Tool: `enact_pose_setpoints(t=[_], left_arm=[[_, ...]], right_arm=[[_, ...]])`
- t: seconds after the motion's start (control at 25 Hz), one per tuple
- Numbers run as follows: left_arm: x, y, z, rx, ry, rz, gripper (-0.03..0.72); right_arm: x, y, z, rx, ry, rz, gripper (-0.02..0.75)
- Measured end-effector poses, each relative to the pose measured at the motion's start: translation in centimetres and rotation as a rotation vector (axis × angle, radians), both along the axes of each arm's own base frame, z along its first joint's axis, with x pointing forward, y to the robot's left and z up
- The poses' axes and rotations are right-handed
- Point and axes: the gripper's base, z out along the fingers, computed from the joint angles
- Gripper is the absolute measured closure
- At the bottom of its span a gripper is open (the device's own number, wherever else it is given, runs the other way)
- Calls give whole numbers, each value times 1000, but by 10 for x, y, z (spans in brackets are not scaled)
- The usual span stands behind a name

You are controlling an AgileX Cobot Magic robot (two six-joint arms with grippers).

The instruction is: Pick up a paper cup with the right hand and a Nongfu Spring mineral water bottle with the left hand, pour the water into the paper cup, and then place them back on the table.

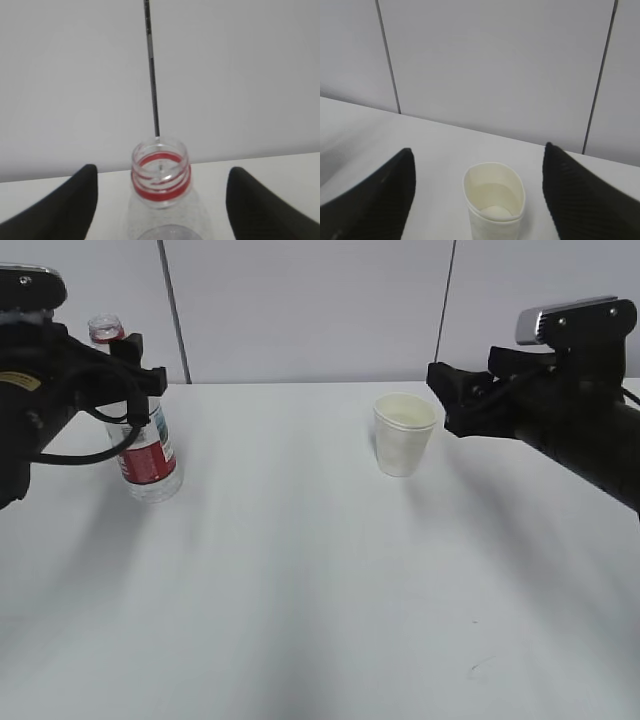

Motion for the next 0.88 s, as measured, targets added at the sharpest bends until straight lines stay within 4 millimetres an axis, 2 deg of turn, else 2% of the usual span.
enact_pose_setpoints(t=[0.2, 0.44, 0.88], left_arm=[[-8, -4, 12, 0, 22, -22, 196], [-20, 6, 33, -21, 43, 27, 196], [-56, 16, 66, -47, 190, -29, 196]], right_arm=[[-7, -2, 11, -22, 36, -8, 146], [-13, -6, 21, -55, 103, -23, 146], [-4, -12, 60, -170, 382, -96, 147]])
